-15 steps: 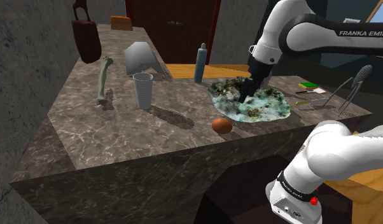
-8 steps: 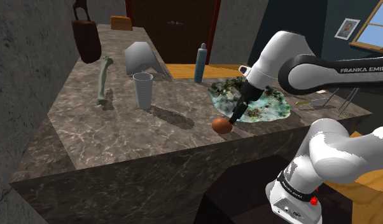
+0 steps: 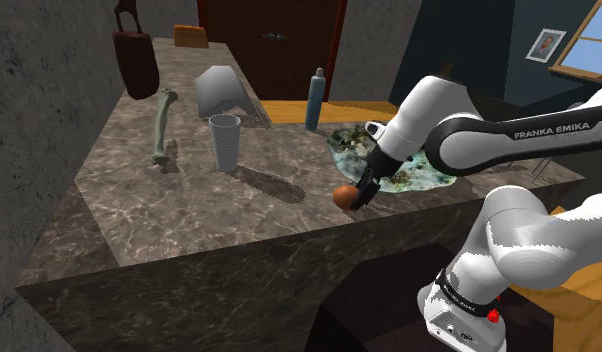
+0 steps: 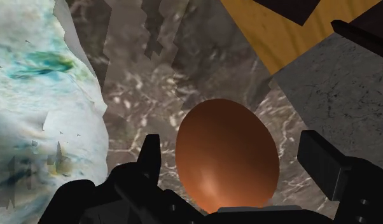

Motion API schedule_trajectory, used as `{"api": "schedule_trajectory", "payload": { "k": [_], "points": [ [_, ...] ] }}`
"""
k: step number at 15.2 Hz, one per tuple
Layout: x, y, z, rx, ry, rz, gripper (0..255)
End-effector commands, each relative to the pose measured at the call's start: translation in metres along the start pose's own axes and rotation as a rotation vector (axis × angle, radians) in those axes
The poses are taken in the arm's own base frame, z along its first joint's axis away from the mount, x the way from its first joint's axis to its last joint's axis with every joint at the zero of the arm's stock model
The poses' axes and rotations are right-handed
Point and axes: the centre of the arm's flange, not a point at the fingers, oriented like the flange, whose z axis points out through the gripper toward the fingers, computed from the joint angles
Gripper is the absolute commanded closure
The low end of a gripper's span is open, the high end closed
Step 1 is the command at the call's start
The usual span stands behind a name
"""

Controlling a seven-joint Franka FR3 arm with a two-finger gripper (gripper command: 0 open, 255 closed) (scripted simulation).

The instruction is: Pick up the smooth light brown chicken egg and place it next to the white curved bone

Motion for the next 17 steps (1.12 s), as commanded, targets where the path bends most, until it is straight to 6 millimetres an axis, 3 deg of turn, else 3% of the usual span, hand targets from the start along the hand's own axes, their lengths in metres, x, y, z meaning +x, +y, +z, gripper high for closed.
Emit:
{"api": "schedule_trajectory", "payload": {
  "k": [1, 8, 9, 17],
  "points": [
    [-0.0001, 0.0008, 0.0077, 0.0, 0.001, 0.0, 0],
    [-0.0001, 0.0008, 0.0076, 0.0, 0.001, 0.0, 0],
    [-0.0001, 0.0008, 0.0076, 0.0, 0.001, 0.0, 255],
    [0.0, 0.0009, 0.0076, 0.0, 0.001, 0.0, 255]
  ]
}}
